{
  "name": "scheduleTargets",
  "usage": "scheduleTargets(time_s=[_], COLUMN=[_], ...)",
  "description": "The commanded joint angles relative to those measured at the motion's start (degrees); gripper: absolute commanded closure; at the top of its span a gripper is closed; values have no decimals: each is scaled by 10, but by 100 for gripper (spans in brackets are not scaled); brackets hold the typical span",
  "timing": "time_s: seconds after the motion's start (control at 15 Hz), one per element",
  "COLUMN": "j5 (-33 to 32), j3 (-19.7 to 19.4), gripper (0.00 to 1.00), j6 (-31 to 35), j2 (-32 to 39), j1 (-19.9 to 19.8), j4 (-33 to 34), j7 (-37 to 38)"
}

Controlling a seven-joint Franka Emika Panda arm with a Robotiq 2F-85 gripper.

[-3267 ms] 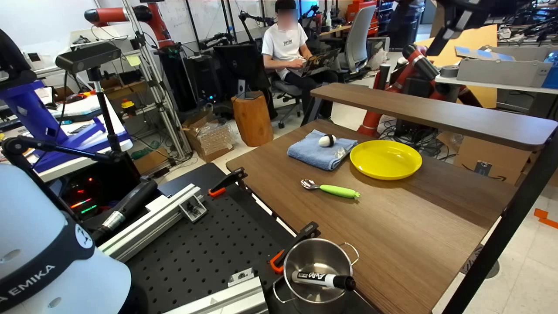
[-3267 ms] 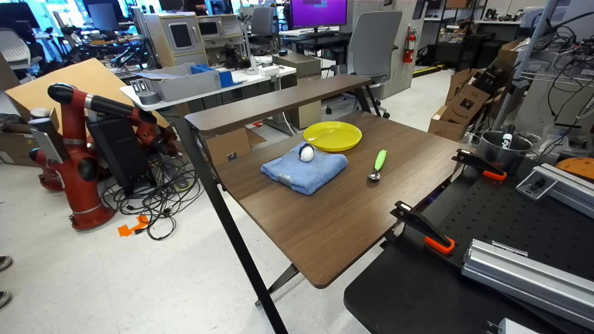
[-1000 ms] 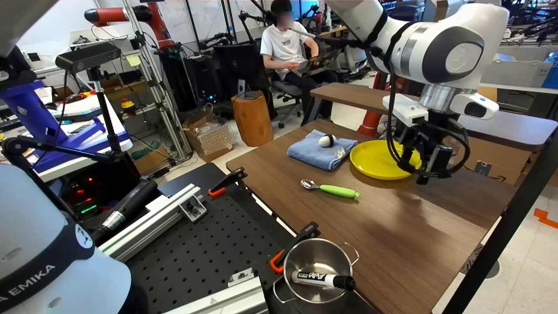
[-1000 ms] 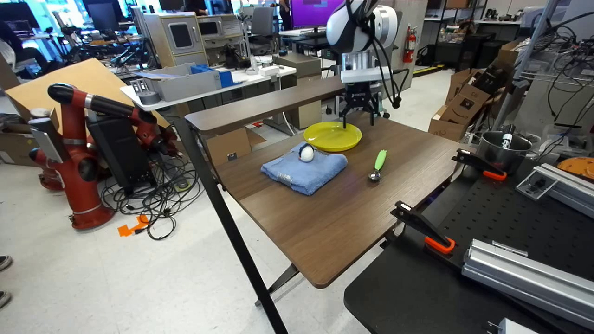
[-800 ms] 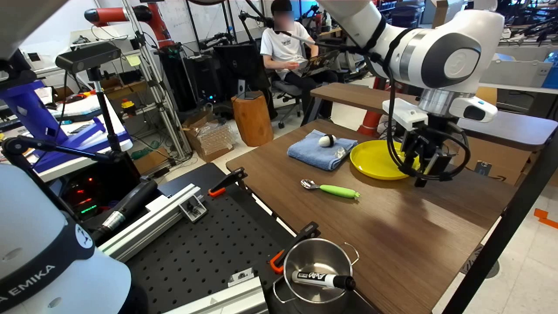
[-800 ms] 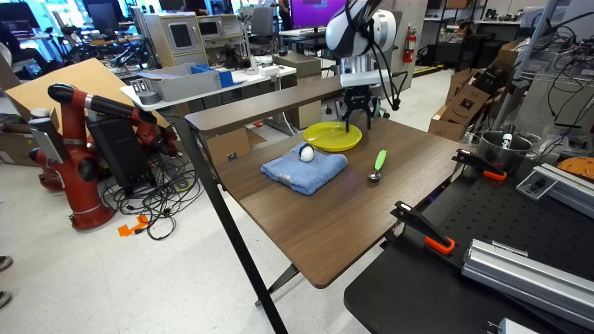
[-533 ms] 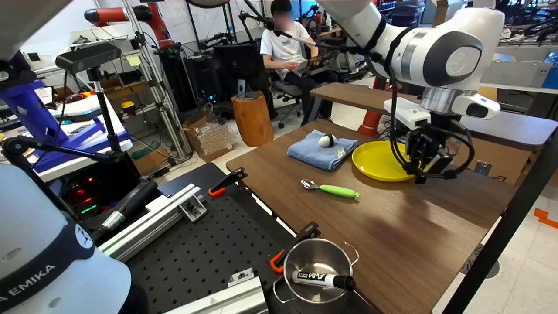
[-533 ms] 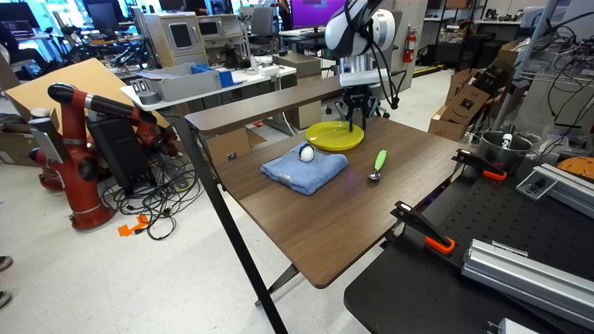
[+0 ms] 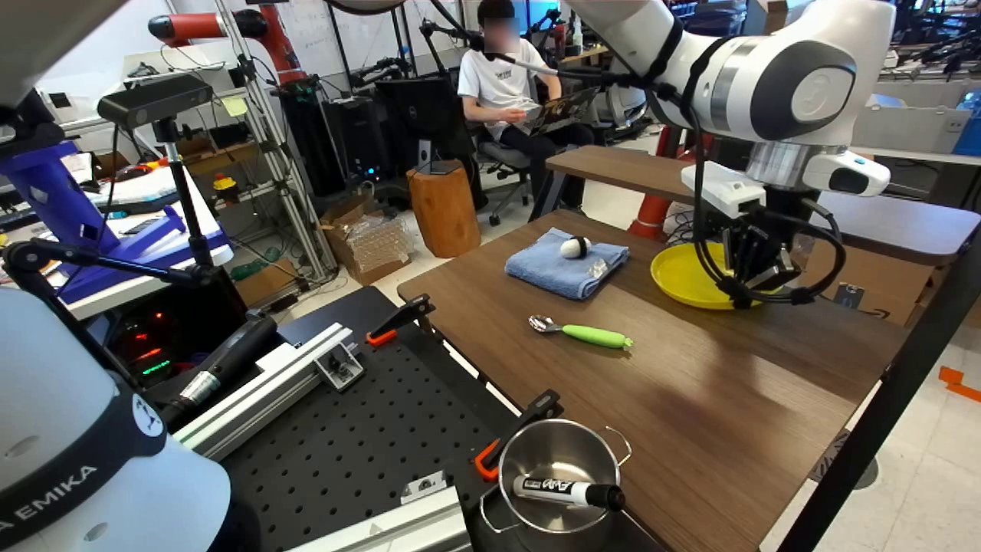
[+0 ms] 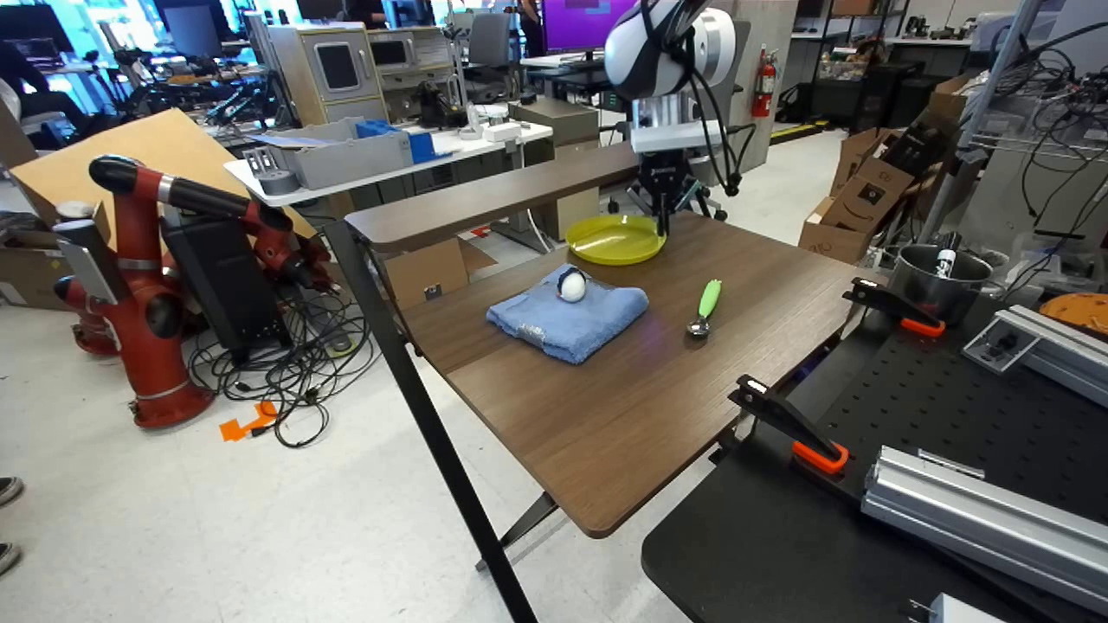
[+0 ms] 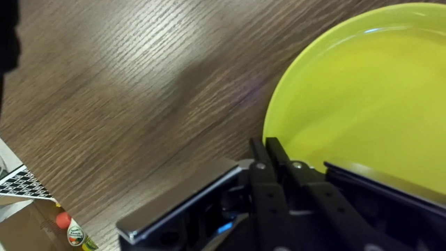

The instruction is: Move the yellow plate to the front right side of the table

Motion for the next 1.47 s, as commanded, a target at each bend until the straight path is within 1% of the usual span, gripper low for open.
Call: scheduleTargets(time_s=[0.0,0.27,0.53,0.73,1.07,1.2,1.4], j5=[-14,-14,-13,-12,-10,-8,0], j3=[-2,0,4,7,13,17,24], gripper=[99,99,99,99,99,99,99], j6=[14,30,67,117,193,220,251], j2=[2,-15,-48,-92,-179,-217,-271], j1=[2,2,-2,-4,-10,-16,-35], j4=[4,-21,-76,-148,-295,-356,-432], j7=[2,-14,-47,-81,-143,-172,-217])
